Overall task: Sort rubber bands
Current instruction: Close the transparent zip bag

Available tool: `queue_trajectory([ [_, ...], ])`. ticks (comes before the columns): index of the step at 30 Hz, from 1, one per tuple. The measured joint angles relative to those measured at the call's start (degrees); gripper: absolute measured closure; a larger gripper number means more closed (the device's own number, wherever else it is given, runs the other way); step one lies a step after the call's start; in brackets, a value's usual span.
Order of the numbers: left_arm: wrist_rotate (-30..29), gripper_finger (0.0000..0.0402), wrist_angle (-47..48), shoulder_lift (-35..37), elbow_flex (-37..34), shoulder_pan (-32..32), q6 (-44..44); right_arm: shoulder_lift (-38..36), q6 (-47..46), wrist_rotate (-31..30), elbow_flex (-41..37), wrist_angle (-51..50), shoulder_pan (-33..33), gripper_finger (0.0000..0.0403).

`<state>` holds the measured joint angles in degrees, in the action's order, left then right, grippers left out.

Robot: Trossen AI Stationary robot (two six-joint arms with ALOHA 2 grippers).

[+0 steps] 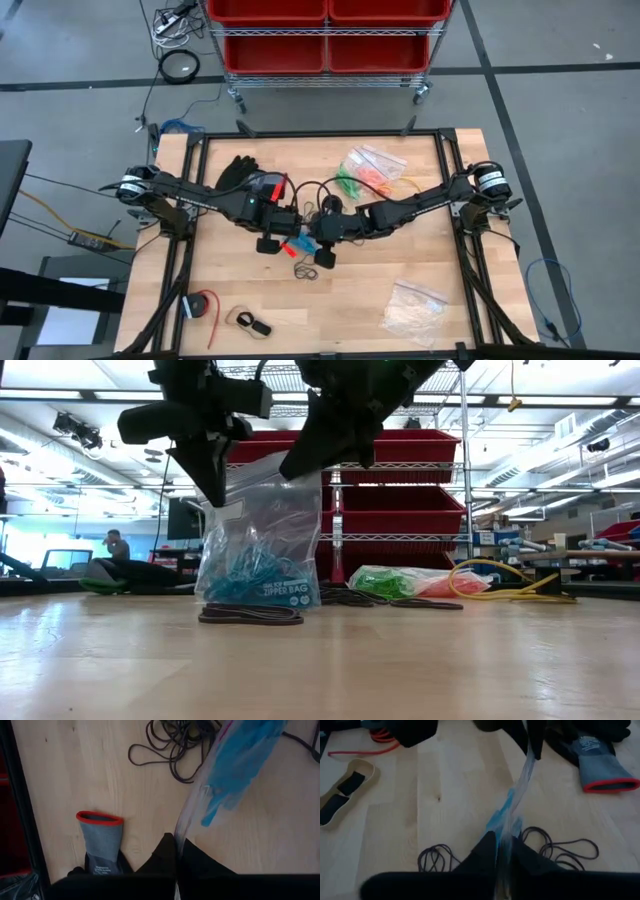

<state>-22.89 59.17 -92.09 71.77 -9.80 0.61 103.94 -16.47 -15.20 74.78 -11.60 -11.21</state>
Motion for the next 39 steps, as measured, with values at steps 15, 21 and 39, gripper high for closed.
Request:
queue_trajectory([
  [15,0.0,0.0375,-4.1,0.0,0.0,0.0,-0.1,0.0,0.5,0.0,0.0,-0.3,0.5,0.0402],
  [21,0.0,0.0335,-3.2,0.0,0.1,0.0,-0.4,0.0,0.5,-0.1,0.0,-1.3,0.4,0.0403],
  [39,0.4,0.0325,-7.0,0.7,3.0,-1.4,-6.7,0.0,-0.3,-0.1,0.0,-3.3,0.4,0.0403],
])
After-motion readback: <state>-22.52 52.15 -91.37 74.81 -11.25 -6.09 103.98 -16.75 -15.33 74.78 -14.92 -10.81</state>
